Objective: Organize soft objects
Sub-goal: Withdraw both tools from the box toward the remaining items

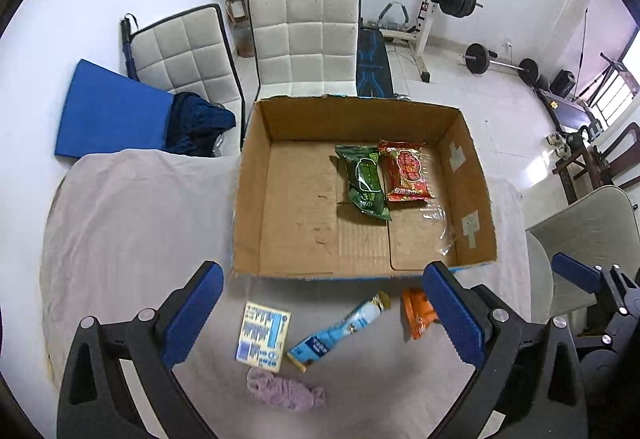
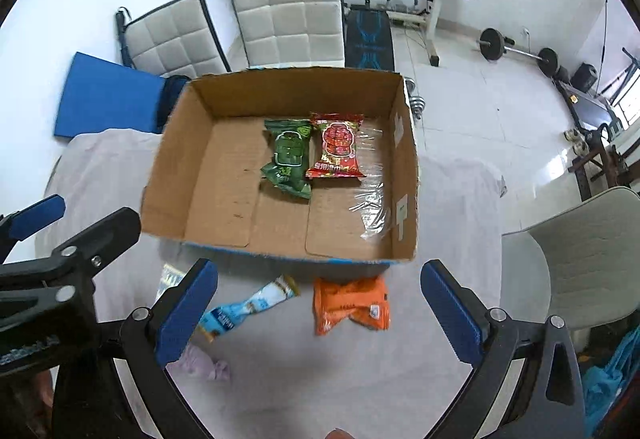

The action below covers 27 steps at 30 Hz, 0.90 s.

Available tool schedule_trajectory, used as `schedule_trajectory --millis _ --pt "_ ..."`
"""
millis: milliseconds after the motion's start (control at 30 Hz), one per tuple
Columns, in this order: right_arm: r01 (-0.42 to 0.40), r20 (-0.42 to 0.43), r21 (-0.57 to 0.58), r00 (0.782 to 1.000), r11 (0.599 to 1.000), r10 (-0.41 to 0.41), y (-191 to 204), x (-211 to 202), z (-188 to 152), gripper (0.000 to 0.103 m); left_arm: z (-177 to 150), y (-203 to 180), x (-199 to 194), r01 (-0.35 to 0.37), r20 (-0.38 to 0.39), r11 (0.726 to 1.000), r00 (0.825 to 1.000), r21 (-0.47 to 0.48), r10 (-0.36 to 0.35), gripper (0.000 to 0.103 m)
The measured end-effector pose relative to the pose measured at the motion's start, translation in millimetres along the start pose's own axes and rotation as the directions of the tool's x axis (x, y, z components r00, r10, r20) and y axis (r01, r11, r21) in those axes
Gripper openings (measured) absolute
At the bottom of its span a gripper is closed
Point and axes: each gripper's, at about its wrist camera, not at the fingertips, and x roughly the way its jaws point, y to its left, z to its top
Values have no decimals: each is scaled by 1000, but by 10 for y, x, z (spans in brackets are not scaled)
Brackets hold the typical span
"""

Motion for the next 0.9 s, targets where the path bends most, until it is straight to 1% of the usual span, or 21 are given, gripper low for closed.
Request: schedule_trajectory --millis 167,267,367,433,467,600,633,733,767,800,833,900 --pt "-31 19 -4 999 1000 31 39 -275 -108 103 -118 6 -228 9 26 1000 1000 -14 -9 102" --pt "-50 26 2 998 999 50 50 -358 -156 103 -161 29 -314 10 40 1000 999 -28 -9 102" --pt "-73 9 31 997 997 73 -23 -326 -220 103 -203 127 -344 4 38 999 999 -54 -2 102" --pt "-74 -13 61 997 995 75 -121 -222 -272 103 -252 250 -298 1 19 996 1000 -92 1 102" --pt "-69 -38 80 997 994 73 -188 -121 -309 103 -291 315 -259 2 7 994 1000 -113 -2 102" --pt "-49 -154 159 985 986 74 -462 381 -470 103 -498 575 24 -24 -80 981 997 -193 9 102" --pt "-29 -194 183 979 983 65 -544 555 -532 103 -594 664 160 -35 -121 975 993 -221 9 102" --pt "-26 -264 260 960 965 97 -725 938 -655 103 -812 844 466 -53 -205 956 979 -290 -8 102" --pt "-28 -291 301 949 953 120 -792 1087 -700 103 -912 915 608 -56 -247 943 969 -327 -28 102" --pt "-32 -311 344 939 938 147 -855 1224 -739 103 -964 951 681 -57 -268 936 963 -348 -41 102" --pt "-38 -321 389 931 920 174 -909 1335 -770 103 -1064 1010 811 -54 -297 922 952 -383 -68 102" --pt "-35 -331 495 917 868 225 -1020 1561 -836 103 -1228 1081 1006 -62 -345 897 933 -437 -104 102"
